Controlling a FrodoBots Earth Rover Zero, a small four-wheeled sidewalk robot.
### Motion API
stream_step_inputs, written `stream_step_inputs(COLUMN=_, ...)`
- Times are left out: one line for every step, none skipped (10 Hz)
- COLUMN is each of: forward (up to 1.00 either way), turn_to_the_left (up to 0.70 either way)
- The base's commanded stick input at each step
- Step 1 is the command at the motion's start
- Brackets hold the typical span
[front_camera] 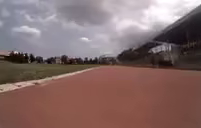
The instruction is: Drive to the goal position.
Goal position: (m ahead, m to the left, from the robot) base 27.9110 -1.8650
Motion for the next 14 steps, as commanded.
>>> stream_step_inputs(forward=0.45, turn_to_the_left=0.00)
stream_step_inputs(forward=0.45, turn_to_the_left=0.00)
stream_step_inputs(forward=0.45, turn_to_the_left=0.00)
stream_step_inputs(forward=0.45, turn_to_the_left=0.00)
stream_step_inputs(forward=0.45, turn_to_the_left=0.00)
stream_step_inputs(forward=0.45, turn_to_the_left=0.00)
stream_step_inputs(forward=0.45, turn_to_the_left=0.00)
stream_step_inputs(forward=0.45, turn_to_the_left=0.00)
stream_step_inputs(forward=0.45, turn_to_the_left=0.00)
stream_step_inputs(forward=0.45, turn_to_the_left=0.00)
stream_step_inputs(forward=0.45, turn_to_the_left=0.00)
stream_step_inputs(forward=0.45, turn_to_the_left=0.00)
stream_step_inputs(forward=0.45, turn_to_the_left=0.00)
stream_step_inputs(forward=0.45, turn_to_the_left=0.00)
